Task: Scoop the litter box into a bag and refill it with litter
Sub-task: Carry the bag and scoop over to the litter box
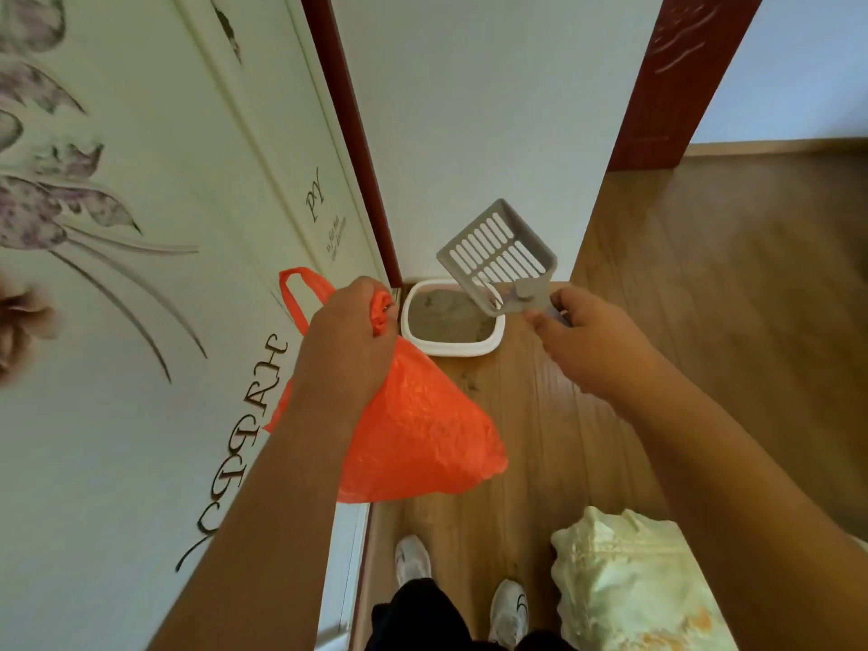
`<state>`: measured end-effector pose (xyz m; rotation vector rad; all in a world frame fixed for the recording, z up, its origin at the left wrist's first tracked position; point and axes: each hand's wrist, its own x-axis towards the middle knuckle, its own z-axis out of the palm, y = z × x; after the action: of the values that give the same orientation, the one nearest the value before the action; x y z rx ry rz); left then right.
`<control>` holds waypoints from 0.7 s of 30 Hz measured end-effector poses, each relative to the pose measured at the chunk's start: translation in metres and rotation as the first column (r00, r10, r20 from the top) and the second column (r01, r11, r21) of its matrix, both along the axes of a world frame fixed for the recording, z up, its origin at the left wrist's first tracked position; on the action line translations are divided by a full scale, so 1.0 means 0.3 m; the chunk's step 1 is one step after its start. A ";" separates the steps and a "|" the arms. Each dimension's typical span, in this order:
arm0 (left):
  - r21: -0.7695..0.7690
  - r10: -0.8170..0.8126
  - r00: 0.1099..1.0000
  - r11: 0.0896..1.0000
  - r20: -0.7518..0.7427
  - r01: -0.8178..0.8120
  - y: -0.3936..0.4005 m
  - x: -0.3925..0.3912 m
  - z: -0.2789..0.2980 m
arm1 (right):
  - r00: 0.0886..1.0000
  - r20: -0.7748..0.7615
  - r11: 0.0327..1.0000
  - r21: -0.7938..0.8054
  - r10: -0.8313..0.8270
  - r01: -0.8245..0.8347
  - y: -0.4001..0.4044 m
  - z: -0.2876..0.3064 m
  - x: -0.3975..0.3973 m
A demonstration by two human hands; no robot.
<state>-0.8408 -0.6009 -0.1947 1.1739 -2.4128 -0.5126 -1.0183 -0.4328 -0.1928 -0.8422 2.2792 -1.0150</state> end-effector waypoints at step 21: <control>0.115 -0.197 0.980 0.974 -0.017 0.197 -0.562 -0.500 -0.038 | 0.977 -0.061 0.971 0.111 -0.203 0.209 -0.434 -0.034 -0.317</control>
<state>-0.9907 -0.7696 -0.2061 0.9804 -2.5384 -0.7262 -1.1133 -0.5629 -0.2031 -0.5974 2.4820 -0.9451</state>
